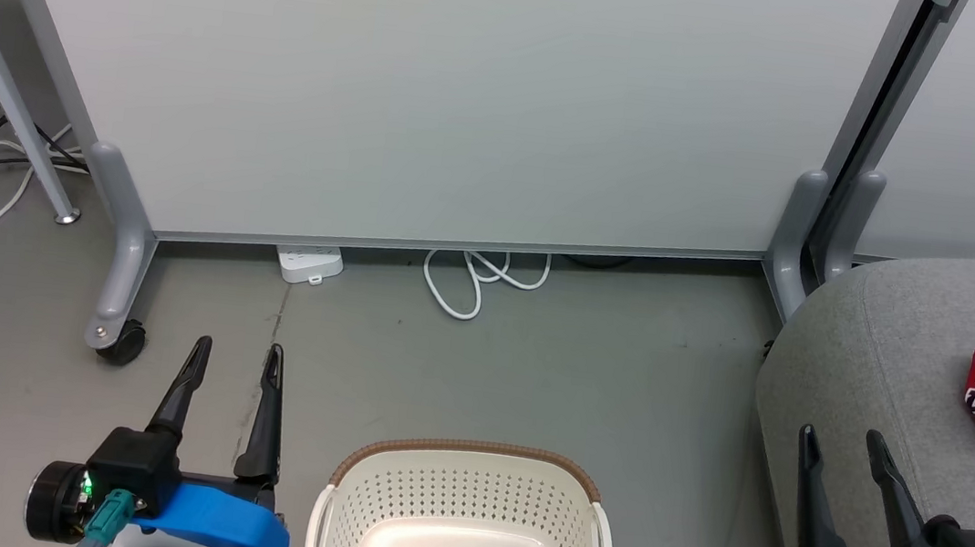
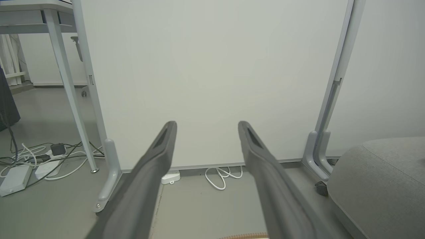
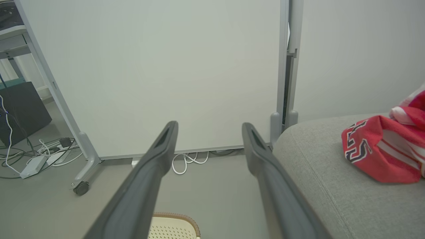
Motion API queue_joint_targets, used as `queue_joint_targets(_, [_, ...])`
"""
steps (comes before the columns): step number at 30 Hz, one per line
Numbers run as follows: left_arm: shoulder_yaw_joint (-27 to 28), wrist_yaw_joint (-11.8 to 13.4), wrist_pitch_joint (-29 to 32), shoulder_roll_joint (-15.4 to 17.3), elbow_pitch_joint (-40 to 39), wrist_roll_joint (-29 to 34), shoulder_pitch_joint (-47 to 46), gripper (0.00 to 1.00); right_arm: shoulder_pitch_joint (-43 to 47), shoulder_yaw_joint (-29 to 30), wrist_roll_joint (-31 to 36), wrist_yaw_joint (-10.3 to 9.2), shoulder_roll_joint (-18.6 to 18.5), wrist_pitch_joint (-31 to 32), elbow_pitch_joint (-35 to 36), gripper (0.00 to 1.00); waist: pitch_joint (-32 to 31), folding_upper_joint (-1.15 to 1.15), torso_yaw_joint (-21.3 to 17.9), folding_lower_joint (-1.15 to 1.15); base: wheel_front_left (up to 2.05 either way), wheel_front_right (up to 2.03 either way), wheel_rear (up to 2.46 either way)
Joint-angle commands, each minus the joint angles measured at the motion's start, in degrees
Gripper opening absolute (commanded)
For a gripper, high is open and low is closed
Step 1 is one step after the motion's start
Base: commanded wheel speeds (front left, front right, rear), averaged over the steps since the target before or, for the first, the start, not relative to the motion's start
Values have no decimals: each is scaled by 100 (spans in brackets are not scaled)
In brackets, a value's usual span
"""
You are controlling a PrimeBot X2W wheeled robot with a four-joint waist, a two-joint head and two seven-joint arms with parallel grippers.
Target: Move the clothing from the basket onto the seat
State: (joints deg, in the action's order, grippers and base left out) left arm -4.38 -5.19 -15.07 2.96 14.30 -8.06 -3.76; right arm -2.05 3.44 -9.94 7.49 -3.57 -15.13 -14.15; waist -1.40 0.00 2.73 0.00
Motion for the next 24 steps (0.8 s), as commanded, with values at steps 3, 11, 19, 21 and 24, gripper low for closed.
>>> queue_joint_targets(3, [-20, 0, -14, -8, 23, -33, 26, 100, 79, 6, -8, 1, 30, -3, -22, 100, -8, 0, 21, 0, 0, 0, 0])
queue_joint_targets(11, [-32, 2, 0, -2, 45, -56, 0, 0, 0, 1, 10, 0, 30, 0, -30, 0, -19, 0, 45, 0, 0, 0, 0])
queue_joint_targets(19, [80, -13, 194, -5, 226, -607, 64, 0, -33, 75, -522, 0, 45, 193, -237, 0, -13, 0, 33, 1, 0, 0, 0])
queue_joint_targets(21, [108, -19, 249, -5, 215, -836, 55, 0, -41, 79, -749, 0, 46, 249, -223, 0, -10, 0, 28, 1, 0, 0, 0])
queue_joint_targets(24, [145, -29, 326, -5, 194, -1167, 46, 0, -49, 79, -1079, 0, 46, 323, -198, 0, -6, 0, 20, 1, 0, 0, 0])
